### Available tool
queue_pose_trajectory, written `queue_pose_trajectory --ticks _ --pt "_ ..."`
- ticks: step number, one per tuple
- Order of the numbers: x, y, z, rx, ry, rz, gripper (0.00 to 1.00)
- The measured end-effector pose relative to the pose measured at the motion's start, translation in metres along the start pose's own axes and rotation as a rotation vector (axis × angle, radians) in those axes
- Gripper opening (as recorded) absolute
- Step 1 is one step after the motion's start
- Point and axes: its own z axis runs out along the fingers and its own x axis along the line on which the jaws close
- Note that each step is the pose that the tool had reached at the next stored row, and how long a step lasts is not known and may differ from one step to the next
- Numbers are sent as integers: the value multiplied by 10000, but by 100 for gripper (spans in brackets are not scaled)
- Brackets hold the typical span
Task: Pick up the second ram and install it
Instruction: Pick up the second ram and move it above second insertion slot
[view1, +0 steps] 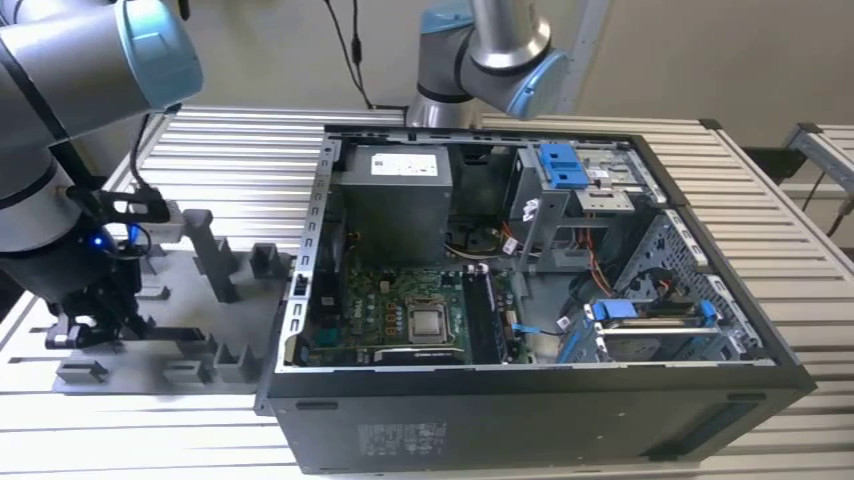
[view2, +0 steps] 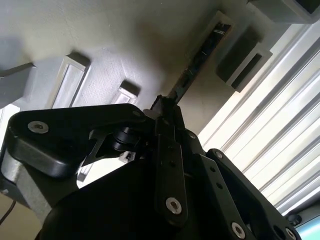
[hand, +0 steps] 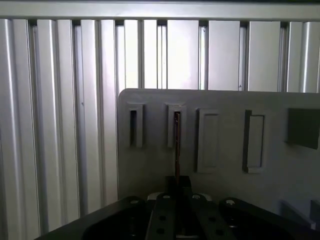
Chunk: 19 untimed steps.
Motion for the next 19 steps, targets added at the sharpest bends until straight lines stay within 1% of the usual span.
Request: queue_pose_trajectory --ticks 7,15,19 --pt "-5 -2 -114 0 0 0 15" --pt "-10 -4 -263 0 0 -1 15" --pt "-13 -5 -318 -1 1 -1 15"
